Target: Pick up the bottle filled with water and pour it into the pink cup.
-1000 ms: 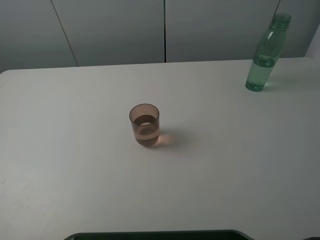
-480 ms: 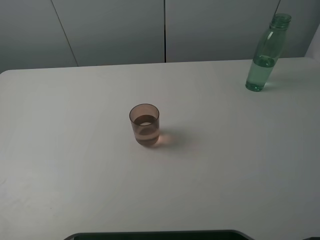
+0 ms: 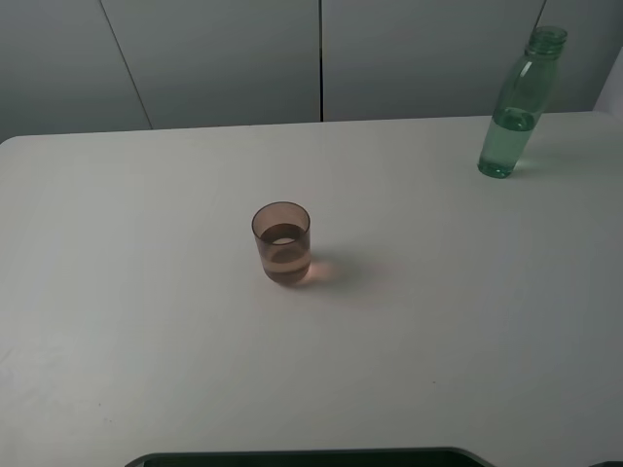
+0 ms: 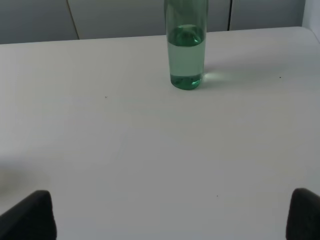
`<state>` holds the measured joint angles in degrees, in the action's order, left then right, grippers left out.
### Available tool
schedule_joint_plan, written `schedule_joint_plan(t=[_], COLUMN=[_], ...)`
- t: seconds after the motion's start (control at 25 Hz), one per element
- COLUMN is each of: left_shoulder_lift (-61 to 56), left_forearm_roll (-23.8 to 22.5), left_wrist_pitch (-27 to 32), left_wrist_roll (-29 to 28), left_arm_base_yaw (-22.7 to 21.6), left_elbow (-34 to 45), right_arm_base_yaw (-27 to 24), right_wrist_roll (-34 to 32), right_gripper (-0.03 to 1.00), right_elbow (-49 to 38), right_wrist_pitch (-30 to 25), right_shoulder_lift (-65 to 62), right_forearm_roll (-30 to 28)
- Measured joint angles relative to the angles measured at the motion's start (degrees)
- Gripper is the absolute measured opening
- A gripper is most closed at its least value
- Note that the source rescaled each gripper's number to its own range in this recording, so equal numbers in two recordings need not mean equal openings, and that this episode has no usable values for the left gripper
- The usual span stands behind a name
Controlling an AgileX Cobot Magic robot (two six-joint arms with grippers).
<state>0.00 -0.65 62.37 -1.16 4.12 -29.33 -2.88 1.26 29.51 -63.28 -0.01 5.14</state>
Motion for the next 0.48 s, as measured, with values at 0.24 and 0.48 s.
schedule_joint_plan(t=[0.24, 0.48], left_shoulder_lift=[0.0, 0.0], left_forearm_roll=[0.0, 0.0], left_wrist_pitch=[0.0, 0.0], left_wrist_roll=[0.0, 0.0], left_arm_base_yaw=[0.0, 0.0], left_elbow=[0.0, 0.0], right_arm_base_yaw=[0.0, 0.0], right_wrist_roll=[0.0, 0.0], right_gripper=[1.00, 1.00], right_elbow=[0.0, 0.0], right_wrist_pitch=[0.0, 0.0], right_shoulder_lift=[0.0, 0.0], right_forearm_roll=[0.0, 0.0])
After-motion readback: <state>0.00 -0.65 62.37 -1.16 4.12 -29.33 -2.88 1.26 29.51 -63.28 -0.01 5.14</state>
